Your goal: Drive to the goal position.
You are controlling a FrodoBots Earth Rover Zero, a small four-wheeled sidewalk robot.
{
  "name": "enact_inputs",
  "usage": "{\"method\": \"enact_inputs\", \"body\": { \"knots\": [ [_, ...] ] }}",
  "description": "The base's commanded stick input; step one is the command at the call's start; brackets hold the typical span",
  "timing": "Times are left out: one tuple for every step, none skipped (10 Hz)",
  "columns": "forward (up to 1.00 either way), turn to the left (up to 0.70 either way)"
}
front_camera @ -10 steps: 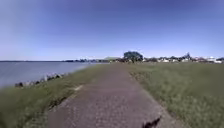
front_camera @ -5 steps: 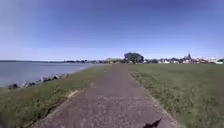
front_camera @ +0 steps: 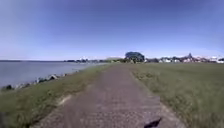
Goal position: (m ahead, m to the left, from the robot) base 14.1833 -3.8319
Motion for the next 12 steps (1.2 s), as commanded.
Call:
{"method": "enact_inputs", "body": {
  "knots": [
    [0.7,0.0],
    [0.7,0.0],
    [0.7,0.0],
    [0.7,0.0],
    [0.7,0.0],
    [0.7,0.0],
    [0.7,0.0],
    [0.7,0.0],
    [0.7,0.0],
    [0.7,0.0],
    [0.7,0.0],
    [0.7,0.0]
  ]
}}
